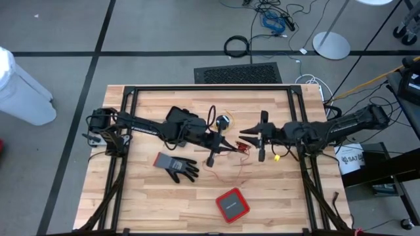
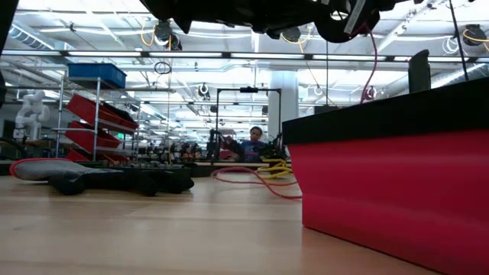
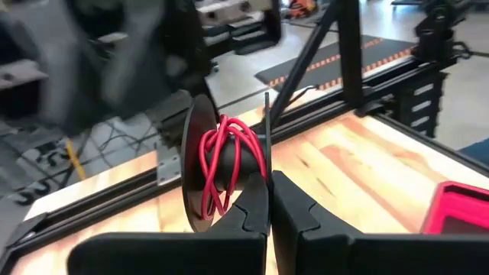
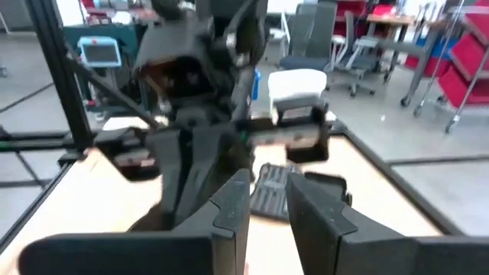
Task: Coil cords
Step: Coil the red wire onto the spool
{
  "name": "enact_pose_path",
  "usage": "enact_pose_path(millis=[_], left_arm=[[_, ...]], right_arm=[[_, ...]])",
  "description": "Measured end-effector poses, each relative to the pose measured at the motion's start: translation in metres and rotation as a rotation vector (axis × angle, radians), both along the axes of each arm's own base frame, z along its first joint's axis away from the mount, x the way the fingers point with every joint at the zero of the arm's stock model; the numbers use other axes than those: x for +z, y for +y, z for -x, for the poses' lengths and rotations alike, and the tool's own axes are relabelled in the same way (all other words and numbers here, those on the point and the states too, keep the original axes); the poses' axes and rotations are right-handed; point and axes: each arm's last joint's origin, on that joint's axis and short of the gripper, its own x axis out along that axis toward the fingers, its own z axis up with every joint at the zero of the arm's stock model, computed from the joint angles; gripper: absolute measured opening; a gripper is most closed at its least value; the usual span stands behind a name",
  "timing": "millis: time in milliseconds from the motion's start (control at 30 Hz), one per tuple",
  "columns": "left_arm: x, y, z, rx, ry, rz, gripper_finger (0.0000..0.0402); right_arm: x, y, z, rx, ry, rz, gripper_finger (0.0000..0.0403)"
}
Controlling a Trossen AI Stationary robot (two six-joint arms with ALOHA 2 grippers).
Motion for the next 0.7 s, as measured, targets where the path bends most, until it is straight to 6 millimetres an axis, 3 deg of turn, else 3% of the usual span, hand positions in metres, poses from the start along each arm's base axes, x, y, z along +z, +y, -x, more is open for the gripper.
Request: enact_pose_path(millis=[433, 700], left_arm=[[0.001, 0.001, -0.001, 0.053, -0.014, -0.008, 0.0], [-0.004, 0.004, 0.0, 0.112, 0.046, -0.022, 0.0]], right_arm=[[-0.012, 0.0, -0.004, -0.021, 0.093, -0.012, 0.0064], [-0.002, -0.002, 0.005, -0.038, 0.044, 0.006, 0.0047]])
